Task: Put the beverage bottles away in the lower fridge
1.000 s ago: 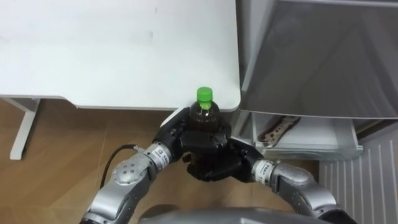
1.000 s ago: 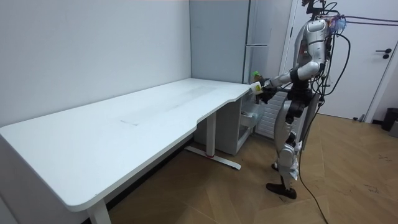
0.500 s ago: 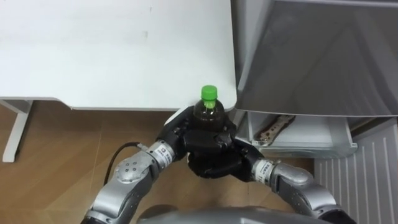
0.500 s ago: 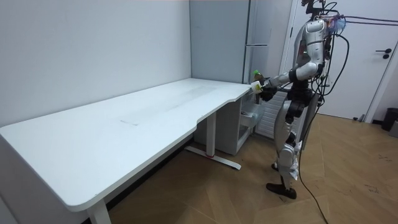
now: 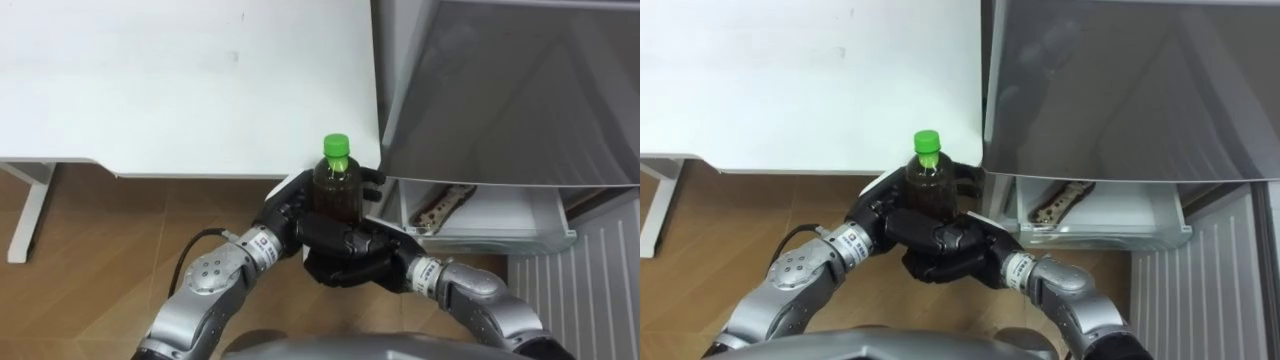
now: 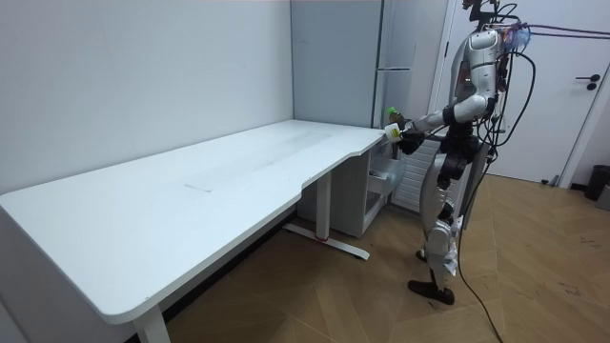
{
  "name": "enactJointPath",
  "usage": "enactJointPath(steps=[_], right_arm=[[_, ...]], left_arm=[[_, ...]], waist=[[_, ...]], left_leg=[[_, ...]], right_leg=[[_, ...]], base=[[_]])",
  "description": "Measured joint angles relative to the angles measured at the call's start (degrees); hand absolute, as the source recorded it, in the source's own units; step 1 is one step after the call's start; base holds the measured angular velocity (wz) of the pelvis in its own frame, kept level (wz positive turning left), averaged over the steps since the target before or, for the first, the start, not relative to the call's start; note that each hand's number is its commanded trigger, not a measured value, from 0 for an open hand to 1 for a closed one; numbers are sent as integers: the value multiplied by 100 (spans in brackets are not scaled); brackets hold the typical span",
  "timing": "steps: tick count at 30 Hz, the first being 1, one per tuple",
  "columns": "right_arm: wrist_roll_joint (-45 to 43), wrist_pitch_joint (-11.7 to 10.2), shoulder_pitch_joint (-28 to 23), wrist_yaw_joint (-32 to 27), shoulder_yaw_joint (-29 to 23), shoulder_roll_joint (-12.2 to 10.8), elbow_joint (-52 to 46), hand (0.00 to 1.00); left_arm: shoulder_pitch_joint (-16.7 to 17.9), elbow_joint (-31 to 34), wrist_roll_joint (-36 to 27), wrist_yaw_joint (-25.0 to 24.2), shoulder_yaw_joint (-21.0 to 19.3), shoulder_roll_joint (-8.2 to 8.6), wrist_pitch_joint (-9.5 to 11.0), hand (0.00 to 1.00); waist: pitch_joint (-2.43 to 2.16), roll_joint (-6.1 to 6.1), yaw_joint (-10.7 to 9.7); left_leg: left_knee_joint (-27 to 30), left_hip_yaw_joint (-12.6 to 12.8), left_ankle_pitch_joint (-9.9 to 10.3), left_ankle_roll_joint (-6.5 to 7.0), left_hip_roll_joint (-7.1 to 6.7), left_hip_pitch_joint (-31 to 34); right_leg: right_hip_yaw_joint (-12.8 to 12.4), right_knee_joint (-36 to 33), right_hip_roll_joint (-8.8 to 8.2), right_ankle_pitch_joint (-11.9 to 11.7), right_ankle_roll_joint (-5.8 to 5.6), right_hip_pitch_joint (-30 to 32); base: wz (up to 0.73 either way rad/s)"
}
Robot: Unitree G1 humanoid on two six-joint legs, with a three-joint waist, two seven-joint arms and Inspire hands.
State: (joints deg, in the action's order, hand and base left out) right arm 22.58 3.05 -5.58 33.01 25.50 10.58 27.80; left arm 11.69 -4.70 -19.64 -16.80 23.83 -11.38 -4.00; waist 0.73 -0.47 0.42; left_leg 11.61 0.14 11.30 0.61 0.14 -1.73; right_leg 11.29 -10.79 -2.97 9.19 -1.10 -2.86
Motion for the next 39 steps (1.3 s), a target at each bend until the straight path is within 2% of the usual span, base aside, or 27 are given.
enactJointPath(steps=[7, 10, 14, 21, 22, 24, 25, 26, 27, 28, 29, 31, 34, 36, 39], right_arm=[[201, -3, 6, 139, -4, 52, 49, 100], [291, -2, 7, 283, -19, 63, 50, 100], [377, -2, 1, 328, -27, 65, 56, 100], [378, -56, -4, 326, -43, 175, 55, 100], [377, -57, -6, 325, -59, 221, 55, 100], [370, -57, -35, 326, -131, 261, 83, 100], [362, -57, -102, 326, -211, 270, 95, 100], [311, -57, -185, 326, -292, 277, 94, 100], [240, -57, -225, 328, -332, 276, 93, 100], [101, -56, -286, 329, -376, 278, 93, 100], [-67, -56, -346, 346, -433, 270, 86, 100], [-229, -57, -399, 351, -518, 240, 84, 100], [-294, -56, -416, 366, -639, 217, 83, 100], [-265, -57, -455, 392, -740, 216, 66, 100], [-260, -56, -466, 400, -932, 194, 66, 100]], left_arm=[[-9, 48, -6, -3, -5, -37, 31, 0], [-19, 155, 8, -16, -20, -94, 31, 0], [-22, 478, 134, 22, -121, -202, -4, 0], [-21, 817, 492, 45, -134, -451, -54, 0], [-21, 904, 585, 50, -205, -495, -54, 0], [-29, 1287, 575, 131, -555, -471, -28, 0], [-103, 1732, 530, 350, -860, -391, 139, 0], [-269, 2050, 340, 555, -1171, -278, 475, 0], [-371, 2160, 244, 637, -1273, -201, 661, 0], [-515, 2317, 82, 770, -1492, -71, 1005, 0], [-562, 2454, -14, 859, -1635, -11, 1225, 0], [-549, 2540, -21, 903, -1738, 21, 1365, 0], [-425, 2540, -18, 946, -1723, 81, 1359, 0], [-403, 2541, -150, 1030, -1741, 88, 1356, 0], [-404, 2593, -349, 1140, -1964, 86, 1357, 0]], waist=[[7, 31, 1], [26, 39, 2], [75, 28, -2], [89, 44, 27], [97, 56, 53], [102, 74, 69], [101, 76, 85], [101, 91, 133], [103, 100, 151], [93, 121, 177], [60, 148, 183], [45, 168, 174], [38, 114, 196], [37, 85, 294], [29, 59, 369]], left_leg=[[19, -26, 0, -1, 1, 12], [20, -44, 0, -1, 1, 17], [23, -56, 1, -3, 0, 29], [123, -32, 7, -10, 10, 161], [134, -31, 10, -15, 17, 174], [166, -78, 12, -19, 19, 220], [163, -96, 12, -19, 19, 216], [127, -87, 12, -19, 17, 185], [91, -75, 12, -19, 15, 139], [27, -51, 10, -17, 12, 34], [-26, -30, 10, -16, 9, -47], [-63, -15, 10, -16, 3, -135], [-70, 13, 6, -18, 4, -184], [-75, 60, 5, -20, 13, -192], [-76, 79, 5, -19, 10, -200]], right_leg=[[-13, -2, 3, -2, 4, -8], [-15, -4, 3, -3, 6, -1], [-7, 2, 3, -5, 8, 15], [-24, -12, 9, -22, 32, 143], [-25, -12, 14, -31, 39, 153], [-2, -14, 18, -38, 45, 161], [9, -23, 18, -38, 44, 150], [10, -18, 18, -37, 43, 110], [8, -9, 17, -36, 41, 68], [-8, 5, 15, -29, 30, -10], [-15, 4, 14, -18, 15, -45], [-23, 12, 8, 0, -3, -112], [-35, 8, 10, 20, 5, -120], [-97, 12, 20, 21, 7, -111], [-123, 17, 15, 21, 7, -112]], base=[[0], [0], [0], [0], [0], [6], [6], [0], [-4], [-10], [-14], [-7], [-2], [-9], [-2]])
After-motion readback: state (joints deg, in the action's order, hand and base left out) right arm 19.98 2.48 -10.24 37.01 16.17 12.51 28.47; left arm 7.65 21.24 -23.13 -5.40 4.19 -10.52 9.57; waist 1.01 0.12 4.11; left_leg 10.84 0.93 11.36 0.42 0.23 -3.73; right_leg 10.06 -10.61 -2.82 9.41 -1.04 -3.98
